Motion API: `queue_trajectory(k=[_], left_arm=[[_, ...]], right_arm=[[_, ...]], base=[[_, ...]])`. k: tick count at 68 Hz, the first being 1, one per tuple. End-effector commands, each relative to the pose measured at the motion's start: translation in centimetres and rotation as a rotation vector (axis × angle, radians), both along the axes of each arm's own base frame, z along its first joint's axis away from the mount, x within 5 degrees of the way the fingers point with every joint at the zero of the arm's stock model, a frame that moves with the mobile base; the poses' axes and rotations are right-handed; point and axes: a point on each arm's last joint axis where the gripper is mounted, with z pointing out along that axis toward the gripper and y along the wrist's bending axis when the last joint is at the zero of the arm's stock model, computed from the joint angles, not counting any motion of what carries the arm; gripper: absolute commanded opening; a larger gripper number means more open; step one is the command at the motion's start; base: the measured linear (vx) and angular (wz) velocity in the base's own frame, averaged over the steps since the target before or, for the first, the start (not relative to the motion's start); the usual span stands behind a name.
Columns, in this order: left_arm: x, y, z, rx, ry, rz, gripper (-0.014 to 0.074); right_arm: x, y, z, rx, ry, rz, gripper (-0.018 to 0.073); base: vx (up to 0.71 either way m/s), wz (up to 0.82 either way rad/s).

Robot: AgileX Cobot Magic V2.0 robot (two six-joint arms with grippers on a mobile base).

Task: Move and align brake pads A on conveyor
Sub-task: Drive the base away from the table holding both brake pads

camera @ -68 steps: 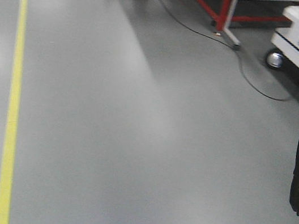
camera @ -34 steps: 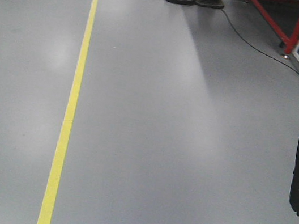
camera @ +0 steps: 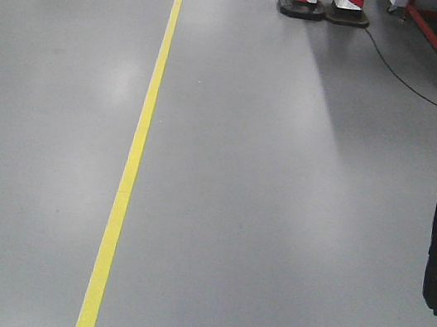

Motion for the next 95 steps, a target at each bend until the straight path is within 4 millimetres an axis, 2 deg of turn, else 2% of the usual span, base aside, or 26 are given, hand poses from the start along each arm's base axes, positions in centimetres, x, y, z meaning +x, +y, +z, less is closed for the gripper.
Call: queue_trajectory(k=[1,95], left_arm=[[0.22,-0.09,1.57,-0.018,-0.114,-0.004,0.0031],[0.22,-0.09,1.57,-0.018,-0.114,-0.004,0.0031]], right_arm=[[0.22,0.02,1.78,0.021,-0.118,0.002,0.0091],[0.22,0.02,1.78,0.021,-0.118,0.002,0.0091]], base=[[0.31,0.08],[0.49,0.03]])
